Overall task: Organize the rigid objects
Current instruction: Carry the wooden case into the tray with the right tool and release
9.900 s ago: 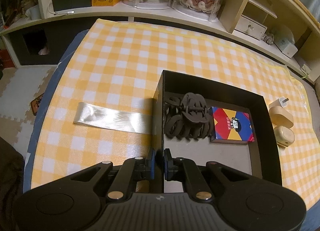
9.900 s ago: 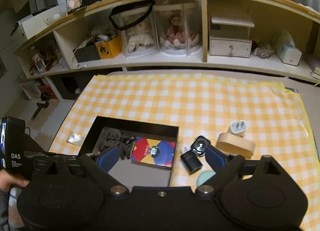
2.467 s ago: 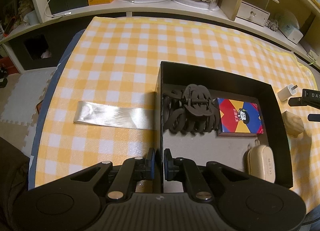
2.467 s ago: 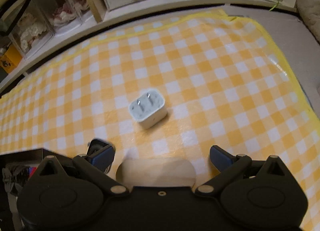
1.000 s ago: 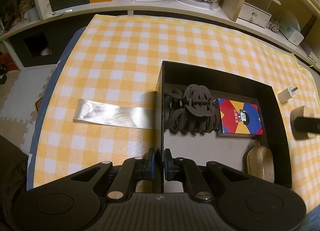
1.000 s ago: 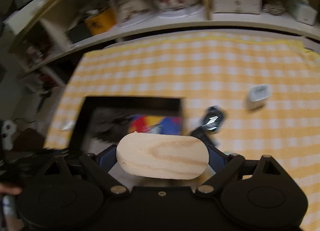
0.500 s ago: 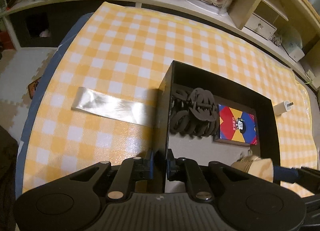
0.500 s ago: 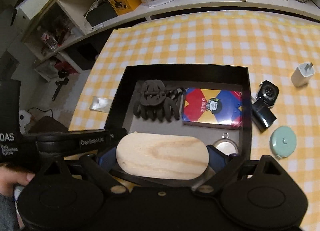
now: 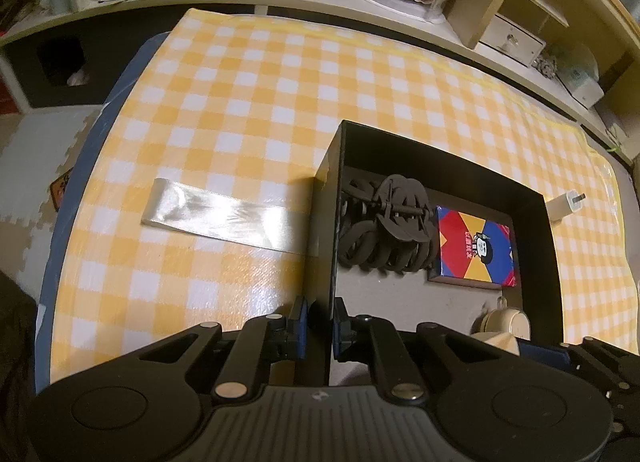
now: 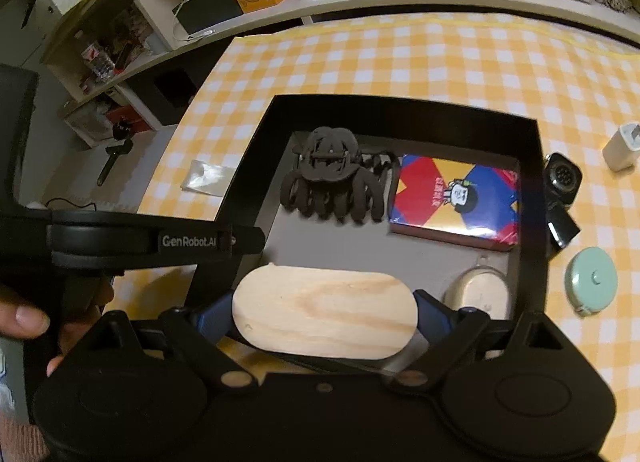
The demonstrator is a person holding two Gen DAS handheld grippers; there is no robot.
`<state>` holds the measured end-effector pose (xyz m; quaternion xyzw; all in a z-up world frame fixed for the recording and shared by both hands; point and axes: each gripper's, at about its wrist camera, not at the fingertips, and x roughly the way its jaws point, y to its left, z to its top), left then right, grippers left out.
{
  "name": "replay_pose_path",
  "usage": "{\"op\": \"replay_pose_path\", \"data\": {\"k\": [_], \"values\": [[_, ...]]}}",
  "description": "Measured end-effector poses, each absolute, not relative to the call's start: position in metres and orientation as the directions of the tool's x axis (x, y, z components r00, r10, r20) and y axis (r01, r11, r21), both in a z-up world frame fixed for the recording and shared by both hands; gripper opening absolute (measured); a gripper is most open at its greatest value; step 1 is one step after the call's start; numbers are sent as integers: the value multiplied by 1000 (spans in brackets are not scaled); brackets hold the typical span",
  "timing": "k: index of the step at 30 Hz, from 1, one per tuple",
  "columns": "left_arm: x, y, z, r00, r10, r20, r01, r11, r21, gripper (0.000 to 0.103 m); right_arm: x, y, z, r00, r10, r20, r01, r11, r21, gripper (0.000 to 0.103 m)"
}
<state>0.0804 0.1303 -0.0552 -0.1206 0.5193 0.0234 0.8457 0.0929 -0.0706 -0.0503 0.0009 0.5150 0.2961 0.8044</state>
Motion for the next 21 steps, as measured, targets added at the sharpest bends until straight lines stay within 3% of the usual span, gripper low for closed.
{"op": "replay_pose_path", "data": {"k": [3, 6, 12, 15, 17, 21], "values": [[82, 131, -56, 458, -89, -884, -159, 971, -180, 13, 94, -66, -57, 281, 491, -825, -447, 827, 340, 93], [82, 133, -57, 459, -99, -883, -162, 968, -193, 13, 95, -69, -61, 260, 516, -816, -413, 823, 389, 102], [82, 130, -56, 460, -91, -883, -159, 970, -183, 13, 101, -81, -58, 254, 528, -810, -380, 825, 418, 102], [81, 131, -57, 461, -92, -883, -162, 969, -185, 13, 106, -90, -61, 231, 540, -810, -350, 823, 449, 89], [81, 130, -57, 461, -90, -883, -161, 970, -183, 13, 110, -93, -65, 203, 530, -823, -321, 830, 456, 73], [81, 131, -57, 461, -86, -883, -160, 971, -178, 13, 115, -91, -74, 185, 497, -848, -301, 850, 433, 64]]}}
